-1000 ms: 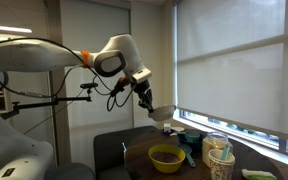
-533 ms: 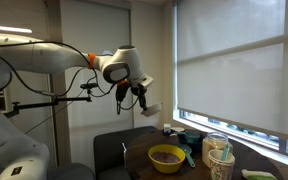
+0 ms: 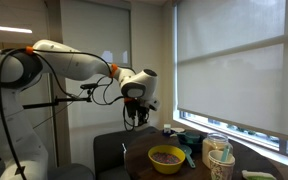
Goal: Remove the paper plate from the yellow bowl and put it on the table
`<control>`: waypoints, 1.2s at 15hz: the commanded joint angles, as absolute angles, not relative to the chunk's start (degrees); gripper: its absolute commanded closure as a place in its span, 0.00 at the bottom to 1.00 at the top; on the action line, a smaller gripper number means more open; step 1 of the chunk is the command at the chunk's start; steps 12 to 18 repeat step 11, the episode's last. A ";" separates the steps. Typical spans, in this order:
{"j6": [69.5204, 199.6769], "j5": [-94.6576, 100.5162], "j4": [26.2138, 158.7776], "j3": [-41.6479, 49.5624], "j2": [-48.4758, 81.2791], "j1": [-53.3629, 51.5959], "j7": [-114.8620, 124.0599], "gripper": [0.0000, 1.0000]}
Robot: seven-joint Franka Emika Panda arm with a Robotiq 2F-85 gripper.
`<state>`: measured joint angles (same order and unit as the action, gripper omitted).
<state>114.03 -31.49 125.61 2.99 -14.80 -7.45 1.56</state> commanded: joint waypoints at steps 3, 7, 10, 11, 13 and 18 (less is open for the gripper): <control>97.78 -36.29 116.67 5.43 -0.89 -3.27 -8.03 0.59; 99.87 -34.75 118.64 6.40 -6.12 2.04 -7.14 0.31; 99.56 -33.79 117.52 6.30 -4.85 3.25 -9.58 0.10; 99.31 -33.69 117.64 6.62 -6.68 3.72 -9.75 0.29; 99.31 -33.69 117.64 6.62 -6.68 3.72 -9.75 0.29; 99.31 -33.69 117.64 6.62 -6.68 3.72 -9.75 0.29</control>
